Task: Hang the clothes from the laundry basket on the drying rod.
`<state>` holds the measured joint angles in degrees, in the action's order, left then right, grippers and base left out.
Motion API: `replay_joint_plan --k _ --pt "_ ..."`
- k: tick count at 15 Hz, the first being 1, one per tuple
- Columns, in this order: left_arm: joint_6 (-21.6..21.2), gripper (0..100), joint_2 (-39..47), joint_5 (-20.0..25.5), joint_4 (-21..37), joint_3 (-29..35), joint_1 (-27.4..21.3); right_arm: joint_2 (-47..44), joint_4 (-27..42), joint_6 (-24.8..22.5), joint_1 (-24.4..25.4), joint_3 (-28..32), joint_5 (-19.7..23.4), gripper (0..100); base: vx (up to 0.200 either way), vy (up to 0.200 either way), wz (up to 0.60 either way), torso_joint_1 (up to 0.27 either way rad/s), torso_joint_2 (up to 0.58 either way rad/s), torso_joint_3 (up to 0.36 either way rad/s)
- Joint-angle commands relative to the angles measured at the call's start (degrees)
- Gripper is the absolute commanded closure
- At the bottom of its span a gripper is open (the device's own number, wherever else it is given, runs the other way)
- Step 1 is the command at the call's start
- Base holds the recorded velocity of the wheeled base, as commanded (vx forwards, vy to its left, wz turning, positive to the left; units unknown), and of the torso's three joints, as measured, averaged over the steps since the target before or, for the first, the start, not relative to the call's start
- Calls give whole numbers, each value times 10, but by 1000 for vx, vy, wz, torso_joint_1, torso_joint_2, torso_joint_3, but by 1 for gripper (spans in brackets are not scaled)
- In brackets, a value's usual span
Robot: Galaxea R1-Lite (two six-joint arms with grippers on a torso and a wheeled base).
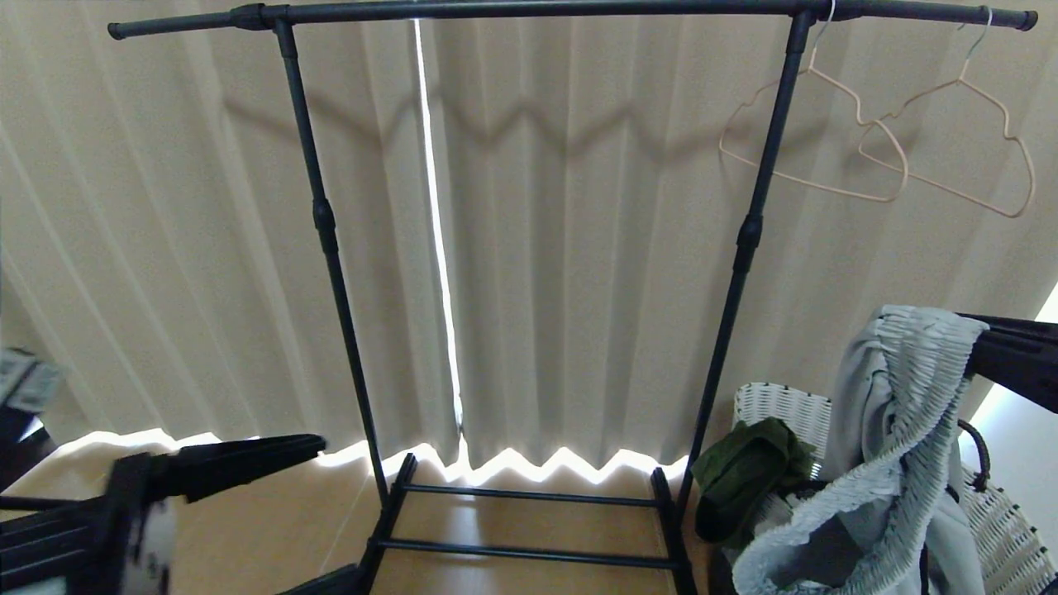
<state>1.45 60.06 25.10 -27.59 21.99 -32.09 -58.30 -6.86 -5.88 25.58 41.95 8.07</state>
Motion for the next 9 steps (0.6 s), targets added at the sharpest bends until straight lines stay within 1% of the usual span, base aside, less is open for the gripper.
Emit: replay_joint_plan --k 1,2,3,4,5,6,9 --pt "94 0 253 -103 -121 61 -190 -6 0 9 10 12 1 100 0 0 0 0 0 0" --pt "109 0 313 -136 -149 81 -221 -4 0 15 15 17 2 100 0 0 0 0 0 0" --pt "109 0 313 -136 -149 81 -221 -4 0 15 15 17 2 100 0 0 0 0 0 0" --pt "116 0 413 -187 -180 123 -264 -1 -1 16 22 26 12 100 0 0 0 0 0 0" --pt "117 0 451 -197 -186 150 -275 3 -1 16 22 28 19 100 0 0 0 0 0 0" --pt "118 0 473 -198 -186 172 -279 7 -1 17 24 28 27 100 0 0 0 0 0 0" --pt "165 0 539 -201 -187 249 -295 15 -2 17 28 29 49 100 0 0 0 0 0 0"
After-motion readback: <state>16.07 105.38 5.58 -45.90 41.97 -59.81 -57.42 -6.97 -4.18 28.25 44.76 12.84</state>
